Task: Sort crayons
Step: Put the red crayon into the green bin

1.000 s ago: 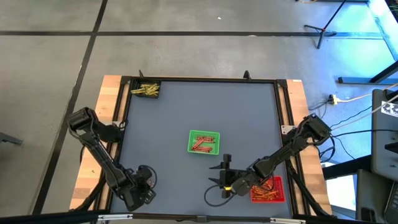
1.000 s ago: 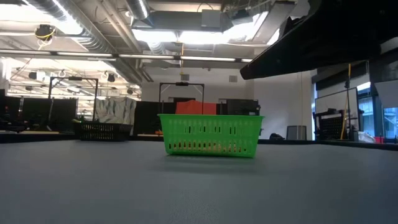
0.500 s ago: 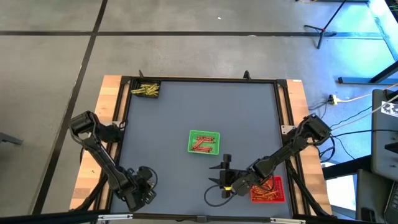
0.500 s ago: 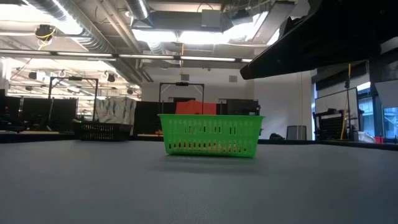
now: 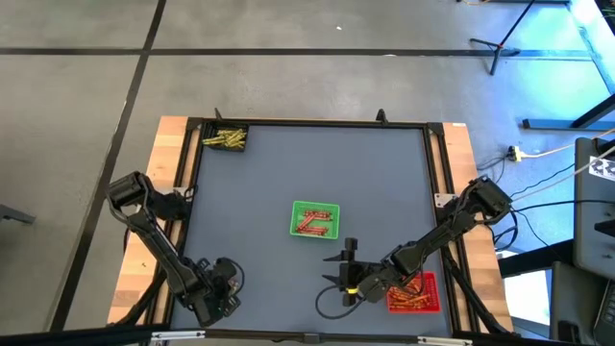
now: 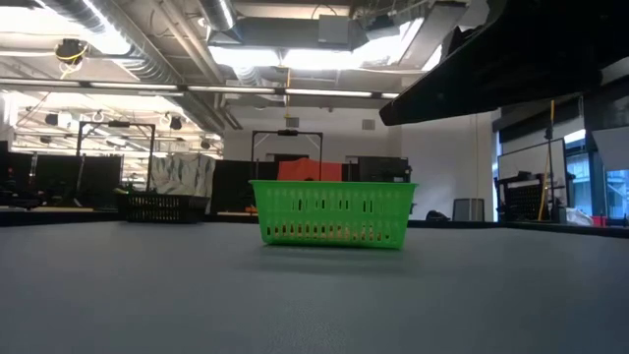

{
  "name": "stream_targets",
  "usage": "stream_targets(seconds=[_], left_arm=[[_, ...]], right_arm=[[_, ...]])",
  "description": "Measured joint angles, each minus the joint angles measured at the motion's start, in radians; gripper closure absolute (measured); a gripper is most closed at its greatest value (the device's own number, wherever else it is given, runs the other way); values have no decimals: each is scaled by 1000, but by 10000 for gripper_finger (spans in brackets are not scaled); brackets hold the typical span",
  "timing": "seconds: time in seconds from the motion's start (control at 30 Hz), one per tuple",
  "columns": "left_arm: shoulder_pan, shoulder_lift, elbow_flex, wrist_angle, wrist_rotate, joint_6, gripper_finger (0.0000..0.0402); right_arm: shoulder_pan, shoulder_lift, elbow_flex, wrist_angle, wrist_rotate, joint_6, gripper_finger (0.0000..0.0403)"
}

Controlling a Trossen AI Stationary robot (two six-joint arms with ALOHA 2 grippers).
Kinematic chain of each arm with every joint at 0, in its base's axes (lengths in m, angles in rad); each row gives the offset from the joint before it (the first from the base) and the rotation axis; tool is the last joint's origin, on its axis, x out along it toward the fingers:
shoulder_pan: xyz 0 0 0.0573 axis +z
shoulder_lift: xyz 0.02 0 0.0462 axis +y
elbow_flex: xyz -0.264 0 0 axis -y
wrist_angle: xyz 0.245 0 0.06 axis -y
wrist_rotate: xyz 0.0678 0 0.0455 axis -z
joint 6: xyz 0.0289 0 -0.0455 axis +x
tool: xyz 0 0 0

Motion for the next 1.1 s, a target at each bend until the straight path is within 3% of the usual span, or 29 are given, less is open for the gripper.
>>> stream_targets(seconds=[0.13,0.27,0.43,0.57,0.77,1.1], left_arm=[[-17,-33,0,-31,-83,37,388],[-27,-87,15,-29,-232,112,388],[-7,-126,15,57,-462,321,388],[47,-127,15,211,-571,575,388],[143,-127,-10,522,-583,974,388],[250,-127,-94,985,-540,1379,388]], right_arm=[[0,0,0,10,0,1,198],[-1,0,0,20,0,1,198],[-23,0,0,54,-53,14,180],[-62,6,1,117,-148,27,141],[-95,7,1,162,-233,6,115],[-101,99,2,467,-261,-140,141]])
